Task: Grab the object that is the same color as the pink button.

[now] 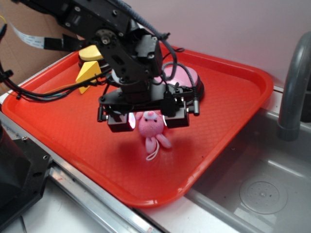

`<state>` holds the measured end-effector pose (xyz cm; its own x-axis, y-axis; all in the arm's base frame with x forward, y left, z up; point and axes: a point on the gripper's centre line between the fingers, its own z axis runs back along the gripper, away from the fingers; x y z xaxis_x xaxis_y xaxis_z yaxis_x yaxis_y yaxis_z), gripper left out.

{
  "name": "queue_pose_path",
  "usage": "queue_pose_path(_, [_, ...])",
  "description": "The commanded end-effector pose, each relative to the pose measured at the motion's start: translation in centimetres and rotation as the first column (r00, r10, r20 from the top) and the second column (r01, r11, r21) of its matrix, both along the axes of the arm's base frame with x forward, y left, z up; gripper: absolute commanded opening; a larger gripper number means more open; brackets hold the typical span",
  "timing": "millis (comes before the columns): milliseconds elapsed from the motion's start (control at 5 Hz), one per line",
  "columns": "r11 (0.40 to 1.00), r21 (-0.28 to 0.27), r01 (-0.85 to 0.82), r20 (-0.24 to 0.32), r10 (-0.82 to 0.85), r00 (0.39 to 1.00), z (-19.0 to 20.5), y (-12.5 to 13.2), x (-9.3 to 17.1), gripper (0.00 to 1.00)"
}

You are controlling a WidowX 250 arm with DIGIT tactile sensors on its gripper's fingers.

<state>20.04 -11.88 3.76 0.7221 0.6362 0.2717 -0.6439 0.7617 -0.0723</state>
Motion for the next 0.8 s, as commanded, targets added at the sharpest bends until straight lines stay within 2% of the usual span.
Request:
queue_pose_path(0, [0.979,0.135,-0.15,0.069,0.142,0.987,0.1,0.5,1.6,0.39])
queue_pose_path(200, [0.987,0.101,-0.127,0.032,0.124,0.992,-0.4,0.2,1.3,0.0])
queue_pose_path(400, [0.982,0.117,-0.148,0.007,0.148,0.989,-0.3,0.3,0.6,0.0])
queue_pose_path(600, [0.991,0.071,-0.114,-0.012,0.115,0.993,0.4,0.5,-0.1,0.0])
